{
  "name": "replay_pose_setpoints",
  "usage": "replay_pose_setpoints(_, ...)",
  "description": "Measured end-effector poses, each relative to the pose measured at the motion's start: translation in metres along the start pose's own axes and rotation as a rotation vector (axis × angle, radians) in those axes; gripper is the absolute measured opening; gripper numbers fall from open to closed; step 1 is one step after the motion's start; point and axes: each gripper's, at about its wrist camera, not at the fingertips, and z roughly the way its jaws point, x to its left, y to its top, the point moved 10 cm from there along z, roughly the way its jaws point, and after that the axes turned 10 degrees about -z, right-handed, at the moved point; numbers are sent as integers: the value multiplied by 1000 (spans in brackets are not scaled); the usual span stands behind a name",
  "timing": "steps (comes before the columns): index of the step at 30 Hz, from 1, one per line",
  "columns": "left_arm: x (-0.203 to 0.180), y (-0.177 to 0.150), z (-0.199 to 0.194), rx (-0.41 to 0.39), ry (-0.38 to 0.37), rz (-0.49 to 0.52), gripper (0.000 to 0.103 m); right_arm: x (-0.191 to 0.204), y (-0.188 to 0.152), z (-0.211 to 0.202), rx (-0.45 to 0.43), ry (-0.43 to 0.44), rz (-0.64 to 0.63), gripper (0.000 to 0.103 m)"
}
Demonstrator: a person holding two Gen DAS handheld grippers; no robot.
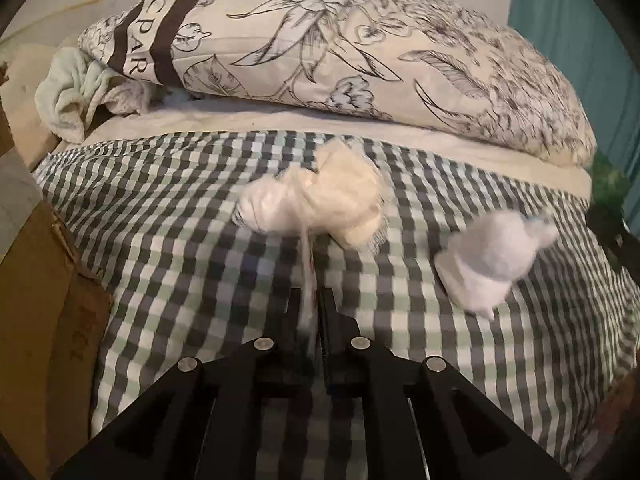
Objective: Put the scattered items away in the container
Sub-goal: 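Carry the sachet and green packet into the cardboard box and release both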
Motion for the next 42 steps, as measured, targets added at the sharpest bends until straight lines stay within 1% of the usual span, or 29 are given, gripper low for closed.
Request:
replay_pose_setpoints(1, 0, 2, -1, -7, -8, -3, 5, 0, 0, 0, 2, 5, 1, 48)
replay_pose_setpoints(2, -3, 1, -3, -10, -33, 9, 3, 1, 0, 1, 1, 4, 2, 48)
replay_pose_setpoints(3, -6, 0, -4, -15, -35, 24, 3, 2, -1, 2, 4, 5, -1, 48)
replay_pose_setpoints(5, -8, 0, -8, -37, -8, 47, 3, 3, -1, 3, 8, 3, -7, 48)
replay_pose_setpoints(8, -10, 2, -18, -71, -3, 62, 3, 3, -2, 2, 10, -1, -12, 48)
replay_pose_setpoints(10, -12, 3, -29, -104, 9, 75, 3, 3, -2, 0, 9, 0, -10, 48)
replay_pose_setpoints(12, -18, -2, -45, -117, 4, 100, 3, 3, 0, -6, 6, -3, -7, 48)
replay_pose_setpoints(14, -29, -9, -65, -115, -26, 114, 3, 4, 1, -23, 2, -17, -7, 48)
replay_pose_setpoints(16, -45, -17, -92, -128, -64, 145, 3, 8, 2, -51, -11, -10, -7, 48)
replay_pose_setpoints(18, -61, -26, -123, -139, -106, 181, 3, 14, -7, -83, -4, 14, 15, 48)
replay_pose_setpoints(20, -71, -36, -154, -134, -149, 191, 3, 24, -23, -116, 21, 65, 51, 48)
replay_pose_setpoints(21, -72, -39, -171, -141, -161, 186, 3, 29, -31, -131, 38, 87, 58, 48)
replay_pose_setpoints(23, -73, -43, -199, -149, -178, 195, 3, 38, -40, -155, 67, 98, 44, 48)
replay_pose_setpoints(24, -68, -43, -212, -154, -164, 184, 3, 42, -43, -166, 81, 100, 39, 48)
replay_pose_setpoints(25, -63, -44, -219, -134, -161, 180, 3, 47, -43, -177, 92, 104, 38, 48)
replay_pose_setpoints(28, -37, -41, -243, -105, -135, 140, 3, 67, -33, -208, 110, 122, 26, 48)
replay_pose_setpoints(31, 3, -31, -269, -99, -116, 96, 3, 99, -12, -239, 96, 140, -17, 48)
replay_pose_setpoints(34, 45, -19, -287, -100, -85, 60, 3, 140, 6, -260, 85, 188, -40, 48)
replay_pose_setpoints(37, 86, -5, -301, -107, -55, 53, 3, 192, 17, -268, 86, 266, -56, 48)
replay_pose_setpoints(38, 100, 2, -302, -107, -32, 68, 3, 210, 20, -268, 91, 292, -66, 48)
replay_pose_setpoints(40, 123, 13, -304, -121, 22, 73, 3, 250, 26, -264, 106, 351, -86, 48)
replay_pose_setpoints(42, 149, 22, -303, -118, 47, 50, 3, 287, 31, -253, 126, 403, -104, 48)
